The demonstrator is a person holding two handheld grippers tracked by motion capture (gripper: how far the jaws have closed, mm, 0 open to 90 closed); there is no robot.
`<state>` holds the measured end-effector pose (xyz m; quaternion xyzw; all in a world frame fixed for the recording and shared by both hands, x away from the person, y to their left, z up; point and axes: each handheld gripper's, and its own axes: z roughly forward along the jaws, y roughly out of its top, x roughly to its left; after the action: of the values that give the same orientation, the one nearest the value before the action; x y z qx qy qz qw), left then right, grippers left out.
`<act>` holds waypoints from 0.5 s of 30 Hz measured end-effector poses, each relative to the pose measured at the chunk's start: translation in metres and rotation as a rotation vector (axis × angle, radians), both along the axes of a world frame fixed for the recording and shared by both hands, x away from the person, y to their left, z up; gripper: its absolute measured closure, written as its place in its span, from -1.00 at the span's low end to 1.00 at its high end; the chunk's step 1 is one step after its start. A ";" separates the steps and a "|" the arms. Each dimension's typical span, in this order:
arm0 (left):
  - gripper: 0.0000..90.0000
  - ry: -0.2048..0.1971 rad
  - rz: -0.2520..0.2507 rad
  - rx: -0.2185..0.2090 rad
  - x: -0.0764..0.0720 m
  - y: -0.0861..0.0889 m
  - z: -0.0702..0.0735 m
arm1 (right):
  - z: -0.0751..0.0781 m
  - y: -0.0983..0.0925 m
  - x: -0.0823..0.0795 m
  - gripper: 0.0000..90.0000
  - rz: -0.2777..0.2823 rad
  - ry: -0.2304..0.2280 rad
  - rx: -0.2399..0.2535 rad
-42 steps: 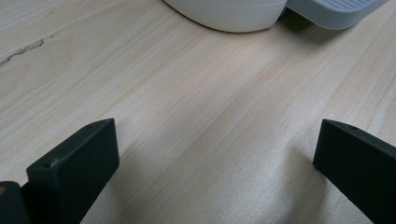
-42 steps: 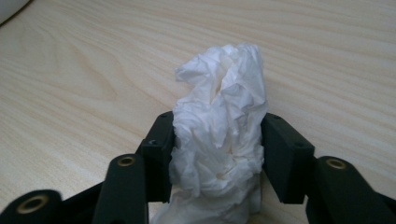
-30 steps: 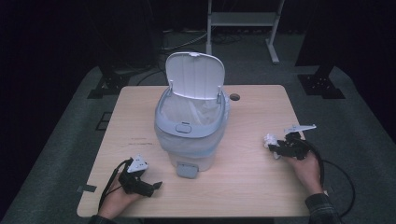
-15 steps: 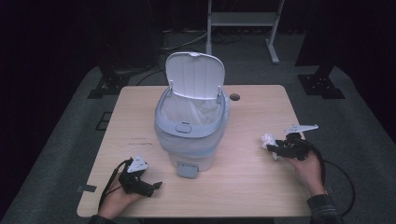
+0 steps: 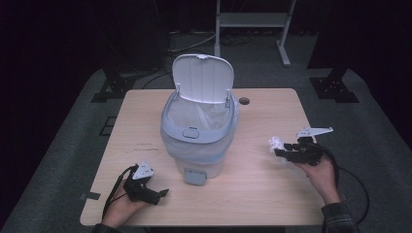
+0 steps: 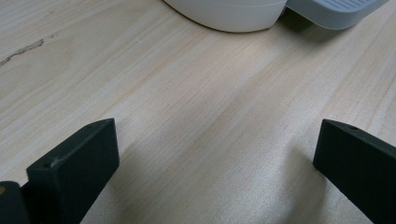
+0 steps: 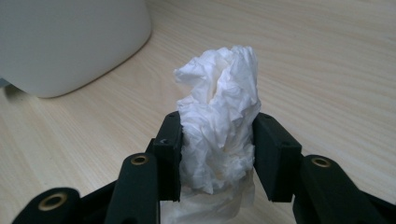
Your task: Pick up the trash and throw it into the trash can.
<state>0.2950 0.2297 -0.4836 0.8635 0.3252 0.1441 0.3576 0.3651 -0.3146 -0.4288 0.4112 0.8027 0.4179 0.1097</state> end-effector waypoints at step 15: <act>-1.00 -0.001 0.000 0.001 0.000 0.000 0.000 | 0.025 0.003 -0.008 0.25 0.070 -0.049 0.058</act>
<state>0.2951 0.2298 -0.4836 0.8635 0.3250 0.1445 0.3576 0.3570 -0.3113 -0.4035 0.3753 0.8012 0.4546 0.1027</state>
